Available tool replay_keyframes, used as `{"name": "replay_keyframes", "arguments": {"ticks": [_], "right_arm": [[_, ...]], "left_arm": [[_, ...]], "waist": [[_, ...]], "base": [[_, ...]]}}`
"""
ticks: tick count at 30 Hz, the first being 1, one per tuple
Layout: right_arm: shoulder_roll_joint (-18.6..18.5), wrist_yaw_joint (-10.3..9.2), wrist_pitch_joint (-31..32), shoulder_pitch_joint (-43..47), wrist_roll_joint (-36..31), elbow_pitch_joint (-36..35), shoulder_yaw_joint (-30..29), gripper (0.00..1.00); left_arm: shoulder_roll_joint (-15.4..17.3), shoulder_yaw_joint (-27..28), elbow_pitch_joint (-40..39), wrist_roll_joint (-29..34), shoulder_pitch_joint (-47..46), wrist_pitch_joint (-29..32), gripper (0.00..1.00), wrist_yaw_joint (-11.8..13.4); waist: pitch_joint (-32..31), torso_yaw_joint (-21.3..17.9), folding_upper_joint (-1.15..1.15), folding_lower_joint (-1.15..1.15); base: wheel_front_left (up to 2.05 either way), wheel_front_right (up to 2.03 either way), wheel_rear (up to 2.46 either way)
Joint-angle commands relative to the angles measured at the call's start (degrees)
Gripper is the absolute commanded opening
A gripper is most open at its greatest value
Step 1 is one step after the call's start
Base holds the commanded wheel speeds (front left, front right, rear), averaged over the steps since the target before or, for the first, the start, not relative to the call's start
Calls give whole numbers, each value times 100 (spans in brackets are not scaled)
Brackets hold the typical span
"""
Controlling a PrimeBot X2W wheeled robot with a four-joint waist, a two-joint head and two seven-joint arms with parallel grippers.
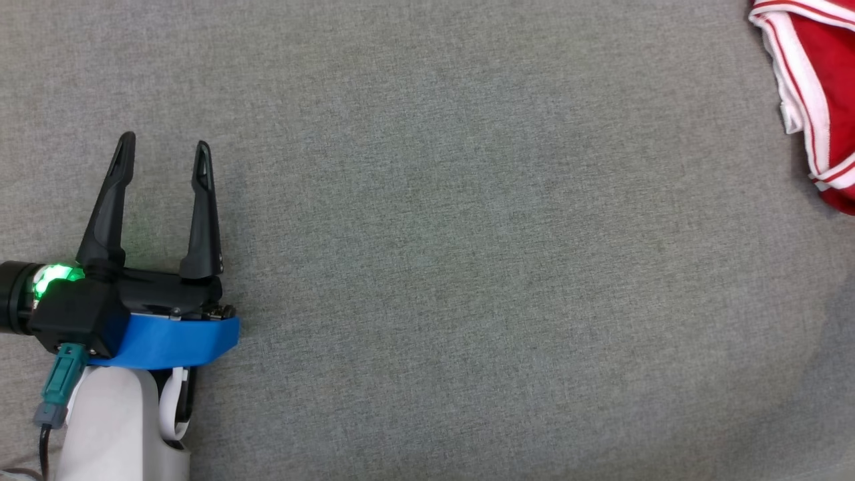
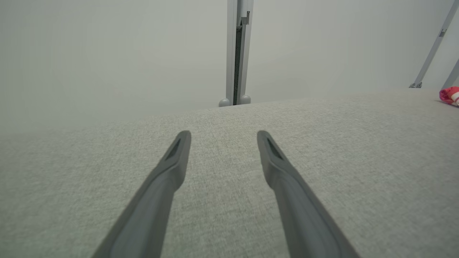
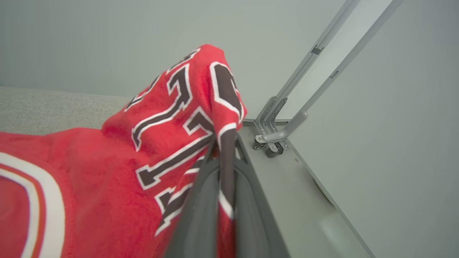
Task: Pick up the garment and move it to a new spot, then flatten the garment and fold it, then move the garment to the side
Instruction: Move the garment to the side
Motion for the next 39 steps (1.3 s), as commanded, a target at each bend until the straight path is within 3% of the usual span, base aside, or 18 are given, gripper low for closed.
{"name": "replay_keyframes", "arguments": {"ticks": [1,2,3,11,17,21,30,39], "right_arm": [[16,-6,-45,-151,-44,147,-79,40],[29,-6,-75,-169,-73,203,-102,94],[59,-6,-99,-195,-94,241,-140,100],[289,-5,-269,-175,-446,160,-324,100],[723,-5,-279,252,-680,-777,-249,100],[1172,-5,-277,805,-677,-1602,144,100],[1964,-5,-276,1878,-399,-2549,1091,100],[2495,-5,-277,3092,-154,-3102,1334,100]], "left_arm": [[55,22,-1,22,-75,-13,100,21],[59,26,-3,26,-77,-13,100,33],[65,30,-5,26,-78,-13,100,41],[44,31,40,-31,43,-13,100,88],[-7,84,118,-128,255,-13,100,123],[-64,135,194,-221,512,-13,100,158],[-145,240,342,-353,1092,-13,100,160],[-187,238,452,-452,1616,-14,100,168]], "waist": [[45,7,0,-1],[48,2,0,-1],[45,-5,0,-1],[-256,-24,0,-1],[-721,38,0,-1],[-1219,171,0,-1],[-2037,440,0,-1],[-2627,625,0,-1]], "base": [[0,0,0],[0,0,0],[0,0,0],[0,0,0],[0,0,0],[0,0,0],[0,0,0],[0,0,0]]}}
